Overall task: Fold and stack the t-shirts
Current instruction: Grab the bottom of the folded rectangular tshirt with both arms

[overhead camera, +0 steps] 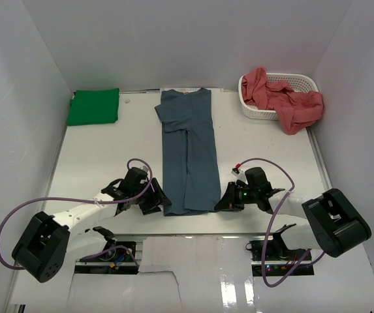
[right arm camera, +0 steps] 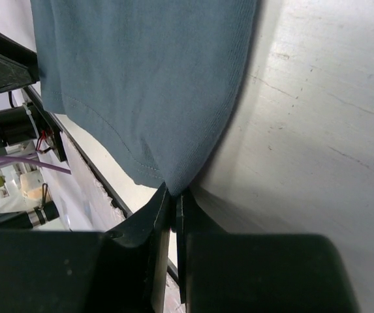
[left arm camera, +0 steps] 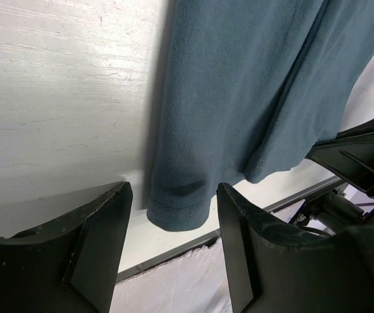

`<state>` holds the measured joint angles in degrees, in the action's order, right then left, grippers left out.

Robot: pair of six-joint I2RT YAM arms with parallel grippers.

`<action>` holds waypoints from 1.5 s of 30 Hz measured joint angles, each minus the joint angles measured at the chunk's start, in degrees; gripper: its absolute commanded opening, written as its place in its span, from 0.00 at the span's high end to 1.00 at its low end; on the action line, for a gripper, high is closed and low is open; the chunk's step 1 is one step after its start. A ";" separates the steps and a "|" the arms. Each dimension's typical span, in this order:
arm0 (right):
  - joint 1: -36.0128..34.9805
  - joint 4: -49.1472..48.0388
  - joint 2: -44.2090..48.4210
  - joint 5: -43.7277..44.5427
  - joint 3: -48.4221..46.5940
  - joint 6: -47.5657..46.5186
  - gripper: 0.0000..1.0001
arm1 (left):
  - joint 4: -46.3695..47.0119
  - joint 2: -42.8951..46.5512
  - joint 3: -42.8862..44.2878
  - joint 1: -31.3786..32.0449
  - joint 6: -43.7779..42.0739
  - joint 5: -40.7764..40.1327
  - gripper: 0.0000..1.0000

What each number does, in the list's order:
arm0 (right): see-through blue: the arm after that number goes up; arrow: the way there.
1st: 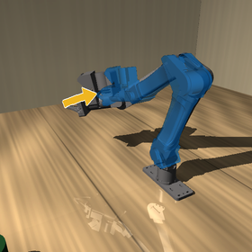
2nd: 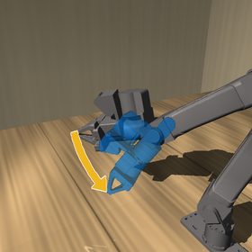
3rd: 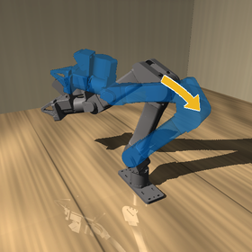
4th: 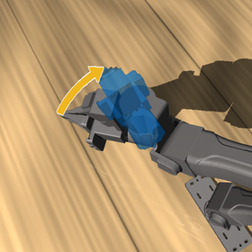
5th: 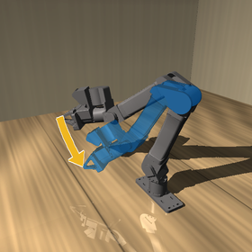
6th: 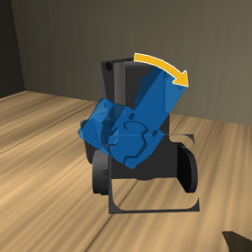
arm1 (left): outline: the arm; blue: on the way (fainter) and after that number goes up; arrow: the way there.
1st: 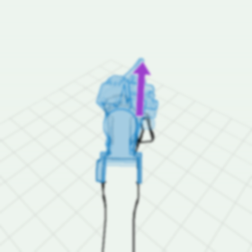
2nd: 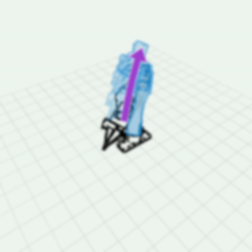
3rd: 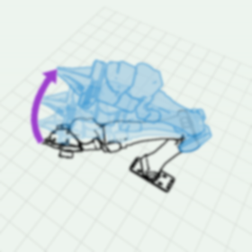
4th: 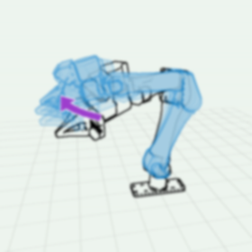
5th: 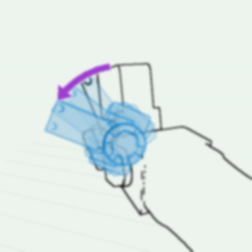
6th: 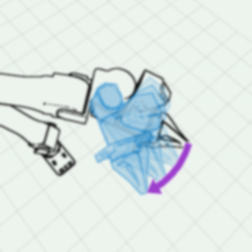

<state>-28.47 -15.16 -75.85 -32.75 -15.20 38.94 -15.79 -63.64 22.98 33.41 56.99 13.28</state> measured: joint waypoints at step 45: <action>-0.04 1.64 -1.92 -1.33 -1.79 -1.86 0.89 | 2.47 -1.05 -1.79 -0.02 -0.98 3.52 0.56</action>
<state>-28.51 -13.52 -77.78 -34.09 -16.99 37.08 -13.32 -64.69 21.19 33.39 56.01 16.80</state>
